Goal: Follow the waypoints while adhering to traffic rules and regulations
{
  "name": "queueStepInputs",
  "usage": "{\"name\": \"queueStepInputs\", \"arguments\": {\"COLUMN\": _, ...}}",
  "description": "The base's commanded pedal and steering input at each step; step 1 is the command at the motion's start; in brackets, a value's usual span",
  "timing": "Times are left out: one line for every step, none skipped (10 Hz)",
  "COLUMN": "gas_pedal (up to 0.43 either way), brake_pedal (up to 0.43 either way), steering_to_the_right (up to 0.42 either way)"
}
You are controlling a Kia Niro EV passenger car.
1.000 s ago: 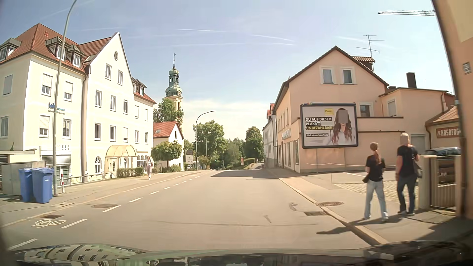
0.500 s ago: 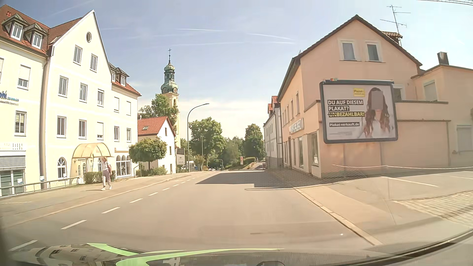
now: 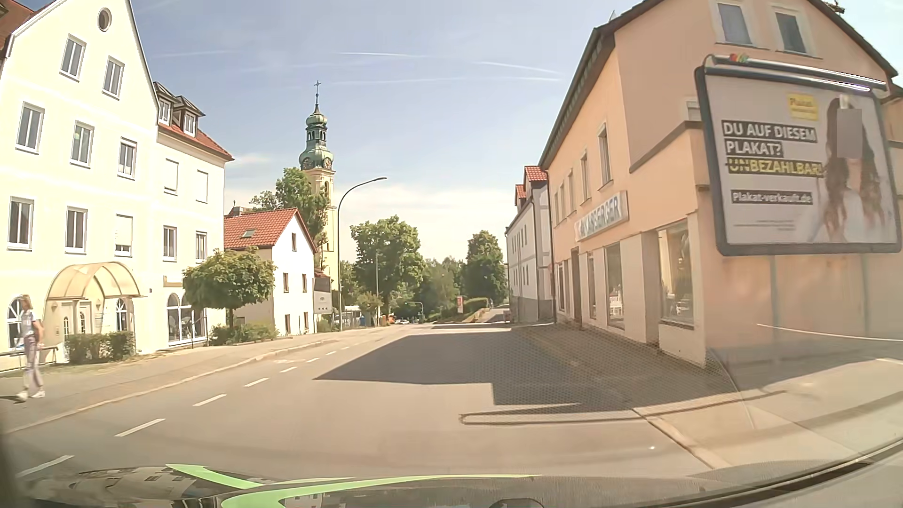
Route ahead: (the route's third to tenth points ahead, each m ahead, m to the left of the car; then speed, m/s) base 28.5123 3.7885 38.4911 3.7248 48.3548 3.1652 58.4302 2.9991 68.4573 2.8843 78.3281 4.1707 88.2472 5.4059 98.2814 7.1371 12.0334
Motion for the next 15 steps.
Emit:
{"name": "queueStepInputs", "arguments": {"gas_pedal": 0.067, "brake_pedal": 0.0, "steering_to_the_right": -0.002}}
{"name": "queueStepInputs", "arguments": {"gas_pedal": 0.067, "brake_pedal": 0.0, "steering_to_the_right": -0.002}}
{"name": "queueStepInputs", "arguments": {"gas_pedal": 0.067, "brake_pedal": 0.0, "steering_to_the_right": -0.002}}
{"name": "queueStepInputs", "arguments": {"gas_pedal": 0.067, "brake_pedal": 0.0, "steering_to_the_right": -0.002}}
{"name": "queueStepInputs", "arguments": {"gas_pedal": 0.067, "brake_pedal": 0.0, "steering_to_the_right": -0.002}}
{"name": "queueStepInputs", "arguments": {"gas_pedal": 0.067, "brake_pedal": 0.0, "steering_to_the_right": -0.002}}
{"name": "queueStepInputs", "arguments": {"gas_pedal": 0.067, "brake_pedal": 0.0, "steering_to_the_right": -0.002}}
{"name": "queueStepInputs", "arguments": {"gas_pedal": 0.067, "brake_pedal": 0.0, "steering_to_the_right": -0.002}}
{"name": "queueStepInputs", "arguments": {"gas_pedal": 0.067, "brake_pedal": 0.0, "steering_to_the_right": -0.002}}
{"name": "queueStepInputs", "arguments": {"gas_pedal": 0.067, "brake_pedal": 0.0, "steering_to_the_right": -0.002}}
{"name": "queueStepInputs", "arguments": {"gas_pedal": 0.067, "brake_pedal": 0.0, "steering_to_the_right": -0.002}}
{"name": "queueStepInputs", "arguments": {"gas_pedal": 0.067, "brake_pedal": 0.0, "steering_to_the_right": -0.002}}
{"name": "queueStepInputs", "arguments": {"gas_pedal": 0.067, "brake_pedal": 0.0, "steering_to_the_right": -0.003}}
{"name": "queueStepInputs", "arguments": {"gas_pedal": 0.059, "brake_pedal": 0.0, "steering_to_the_right": -0.005}}
{"name": "queueStepInputs", "arguments": {"gas_pedal": 0.047, "brake_pedal": 0.0, "steering_to_the_right": -0.006}}
